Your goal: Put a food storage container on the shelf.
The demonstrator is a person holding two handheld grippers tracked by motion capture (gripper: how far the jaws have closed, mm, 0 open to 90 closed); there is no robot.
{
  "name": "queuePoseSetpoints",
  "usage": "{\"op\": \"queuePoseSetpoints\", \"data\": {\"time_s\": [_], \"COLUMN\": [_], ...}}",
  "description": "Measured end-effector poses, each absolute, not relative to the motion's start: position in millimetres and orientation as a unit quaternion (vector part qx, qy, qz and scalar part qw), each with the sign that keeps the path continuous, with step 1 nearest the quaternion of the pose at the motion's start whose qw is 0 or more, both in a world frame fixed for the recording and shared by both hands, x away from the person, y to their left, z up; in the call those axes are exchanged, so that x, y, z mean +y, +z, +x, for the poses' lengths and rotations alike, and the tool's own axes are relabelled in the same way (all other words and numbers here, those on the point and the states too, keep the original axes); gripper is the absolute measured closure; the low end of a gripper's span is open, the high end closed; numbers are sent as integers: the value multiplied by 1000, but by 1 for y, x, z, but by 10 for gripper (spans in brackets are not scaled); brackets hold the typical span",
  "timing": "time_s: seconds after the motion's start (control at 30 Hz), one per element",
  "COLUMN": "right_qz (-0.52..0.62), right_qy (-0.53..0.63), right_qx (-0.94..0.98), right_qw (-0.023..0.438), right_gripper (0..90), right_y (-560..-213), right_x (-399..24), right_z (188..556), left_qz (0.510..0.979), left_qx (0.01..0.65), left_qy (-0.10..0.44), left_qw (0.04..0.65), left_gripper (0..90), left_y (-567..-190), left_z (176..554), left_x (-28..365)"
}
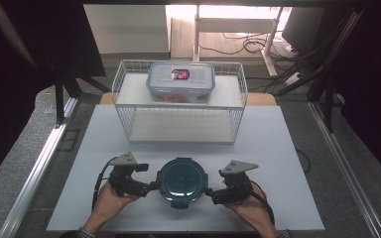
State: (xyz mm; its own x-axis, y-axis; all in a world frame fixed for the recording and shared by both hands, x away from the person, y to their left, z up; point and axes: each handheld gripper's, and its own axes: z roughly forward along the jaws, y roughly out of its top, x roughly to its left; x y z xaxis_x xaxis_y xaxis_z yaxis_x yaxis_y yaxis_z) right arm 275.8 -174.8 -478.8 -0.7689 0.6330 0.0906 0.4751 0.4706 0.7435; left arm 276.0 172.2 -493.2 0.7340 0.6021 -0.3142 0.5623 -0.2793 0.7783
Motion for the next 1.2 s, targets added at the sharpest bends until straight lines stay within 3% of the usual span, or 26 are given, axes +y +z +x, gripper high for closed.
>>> {"op": "queuePoseSetpoints", "data": {"time_s": [0.47, 0.83, 0.93, 1.2], "right_qz": [337, 359, 359, 380], "right_qy": [412, 406, 407, 404], "right_qx": [846, 838, 835, 824], "right_qw": [35, -61, -92, -111], "right_gripper": [213, 198, 233, 342], "right_y": [-483, -495, -497, -494], "right_x": [-165, -164, -163, -169], "right_z": [288, 304, 306, 307], "left_qz": [815, 802, 800, 784], "left_qx": [358, 361, 367, 395], "left_qy": [-6, -99, -101, -126], "left_qw": [455, 465, 463, 462], "left_gripper": [101, 183, 200, 321], "left_y": [-501, -516, -517, -516], "left_z": [288, 287, 288, 286], "left_x": [164, 166, 167, 171]}}
